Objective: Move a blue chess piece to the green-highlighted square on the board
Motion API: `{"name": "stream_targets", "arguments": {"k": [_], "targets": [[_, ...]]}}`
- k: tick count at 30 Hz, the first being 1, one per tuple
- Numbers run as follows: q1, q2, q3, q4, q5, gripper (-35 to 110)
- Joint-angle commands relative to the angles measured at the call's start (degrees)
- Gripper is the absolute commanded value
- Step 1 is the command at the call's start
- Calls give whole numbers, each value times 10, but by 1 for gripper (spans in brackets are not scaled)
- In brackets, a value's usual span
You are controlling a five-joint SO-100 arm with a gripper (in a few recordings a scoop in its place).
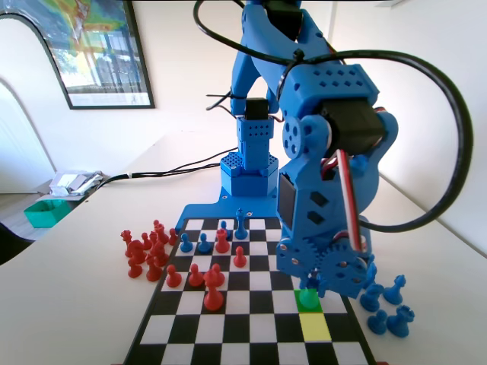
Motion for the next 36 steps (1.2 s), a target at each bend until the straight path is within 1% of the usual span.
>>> {"name": "stream_targets", "arguments": {"k": [1, 5, 12, 15, 21, 24, 26, 27, 34, 36], "targets": [[-6, 68, 4, 4, -13, 1], [-6, 67, 8, -3, -15, 3], [-10, 68, 1, 2, -23, 16], [-11, 68, -9, 4, -23, 18], [-11, 86, -29, 15, -18, 17], [-9, 109, -45, 31, -14, 9], [-7, 128, -60, 47, -15, 2], [-5, 138, -71, 60, -15, 1], [1, 231, -125, 156, -54, 1], [4, 266, -127, 186, -80, 1]]}}
